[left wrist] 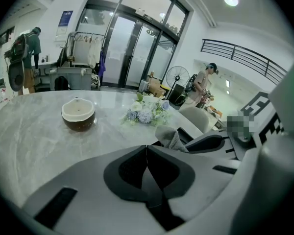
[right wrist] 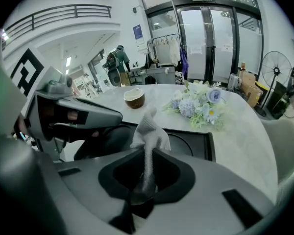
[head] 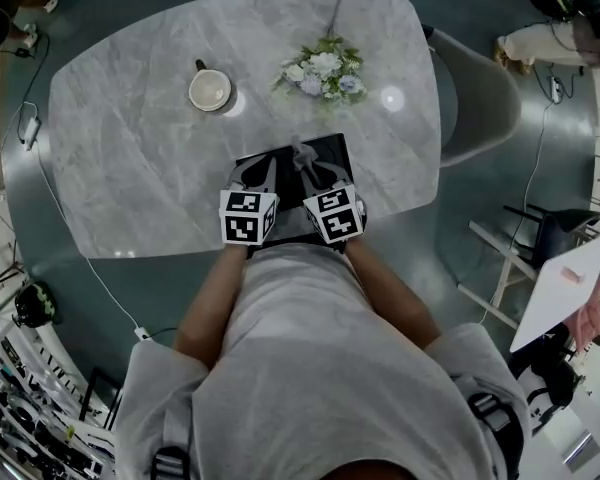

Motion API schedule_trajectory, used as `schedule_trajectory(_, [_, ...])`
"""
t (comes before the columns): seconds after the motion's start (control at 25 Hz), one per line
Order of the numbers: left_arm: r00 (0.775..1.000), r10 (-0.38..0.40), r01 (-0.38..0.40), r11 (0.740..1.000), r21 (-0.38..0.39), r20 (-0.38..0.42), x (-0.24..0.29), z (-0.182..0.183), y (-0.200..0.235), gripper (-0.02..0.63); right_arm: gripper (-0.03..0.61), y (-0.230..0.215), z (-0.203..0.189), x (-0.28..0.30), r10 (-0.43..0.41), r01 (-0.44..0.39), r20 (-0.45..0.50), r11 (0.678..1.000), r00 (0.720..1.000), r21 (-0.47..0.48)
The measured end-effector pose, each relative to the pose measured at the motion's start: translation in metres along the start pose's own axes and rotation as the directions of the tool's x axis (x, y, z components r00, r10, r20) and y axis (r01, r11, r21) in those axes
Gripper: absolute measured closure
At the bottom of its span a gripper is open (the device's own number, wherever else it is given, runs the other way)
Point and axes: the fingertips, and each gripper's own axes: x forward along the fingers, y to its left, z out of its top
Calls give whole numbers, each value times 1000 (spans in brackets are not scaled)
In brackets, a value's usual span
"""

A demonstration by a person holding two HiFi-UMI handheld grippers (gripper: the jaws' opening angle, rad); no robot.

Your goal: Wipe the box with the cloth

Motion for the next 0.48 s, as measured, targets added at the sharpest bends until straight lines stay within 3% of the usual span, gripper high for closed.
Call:
schedule_trajectory(0.32, [999,-34,34,999,20,-2,12,9,-14,589,518,-19,-2,-7,-62,60,-41,997,997,-52])
schedule_trajectory(0.48, [998,-56,56,998,34,-4,18,12,-22,589,518,-31,-6,-10,-92,92,-60,996,994,-18])
